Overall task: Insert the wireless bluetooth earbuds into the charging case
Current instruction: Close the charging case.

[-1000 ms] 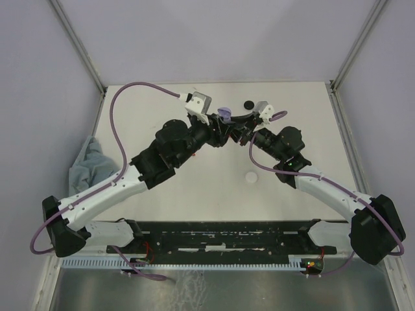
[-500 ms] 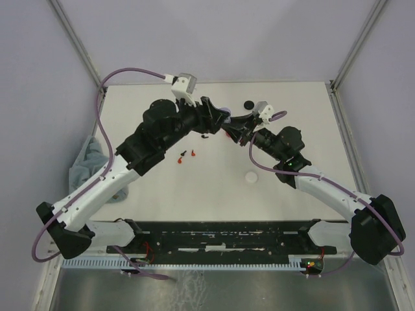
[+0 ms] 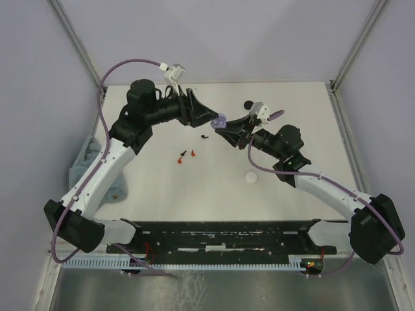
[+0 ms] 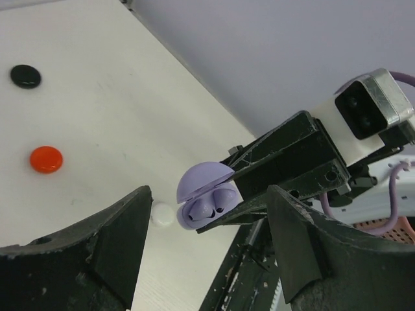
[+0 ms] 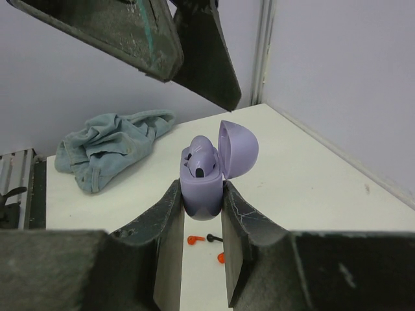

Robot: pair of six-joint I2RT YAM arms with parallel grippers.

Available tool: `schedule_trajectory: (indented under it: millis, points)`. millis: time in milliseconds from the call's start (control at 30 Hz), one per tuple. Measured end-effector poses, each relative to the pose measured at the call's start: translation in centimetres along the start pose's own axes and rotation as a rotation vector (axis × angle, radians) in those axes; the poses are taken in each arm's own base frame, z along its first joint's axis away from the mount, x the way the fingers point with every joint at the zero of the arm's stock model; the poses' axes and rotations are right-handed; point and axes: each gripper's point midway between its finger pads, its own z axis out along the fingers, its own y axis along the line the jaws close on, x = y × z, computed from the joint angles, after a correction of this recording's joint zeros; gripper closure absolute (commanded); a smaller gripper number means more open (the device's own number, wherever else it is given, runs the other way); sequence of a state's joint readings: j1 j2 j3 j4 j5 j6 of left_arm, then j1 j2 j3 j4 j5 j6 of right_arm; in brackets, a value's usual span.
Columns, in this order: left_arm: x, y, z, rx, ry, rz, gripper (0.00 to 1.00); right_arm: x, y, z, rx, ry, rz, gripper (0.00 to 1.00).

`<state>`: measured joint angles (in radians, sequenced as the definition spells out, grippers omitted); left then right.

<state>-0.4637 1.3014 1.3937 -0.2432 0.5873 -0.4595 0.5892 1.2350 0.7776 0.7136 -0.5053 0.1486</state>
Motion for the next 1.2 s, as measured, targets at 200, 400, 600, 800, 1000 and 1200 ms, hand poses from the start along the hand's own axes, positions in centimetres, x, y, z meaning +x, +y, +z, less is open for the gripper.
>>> schedule_trajectory:
  millis: [200, 400, 600, 800, 1000, 1200]
  points:
    - [1.7, -0.7, 0.8, 0.14, 0.075, -0.063, 0.25, -0.1, 0.7, 0.4, -0.044, 0.002, 0.043, 0.94]
    - [2.5, -1.3, 1.3, 0.244, 0.098, -0.101, 0.31, -0.1, 1.1, 0.6, -0.068, 0.004, 0.072, 0.94]
    - [2.6, -1.4, 1.2, 0.297, 0.089, -0.104, 0.35, 0.1, 1.2, 0.6, -0.088, 0.012, 0.099, 0.94]
    - [2.6, -2.6, 0.8, 0.37, 0.087, -0.07, 0.35, 1.4, 1.1, 0.1, -0.089, 0.069, 0.145, 0.94]
    - [2.9, -4.2, -0.3, 0.428, 0.093, -0.031, 0.34, 4.5, 0.8, -1.0, -0.056, 0.197, 0.227, 0.93]
    - [3.3, -1.3, -0.2, 0.225, 0.062, -0.014, 0.29, 8.2, -2.3, -4.3, 0.129, 0.365, 0.32, 0.93]
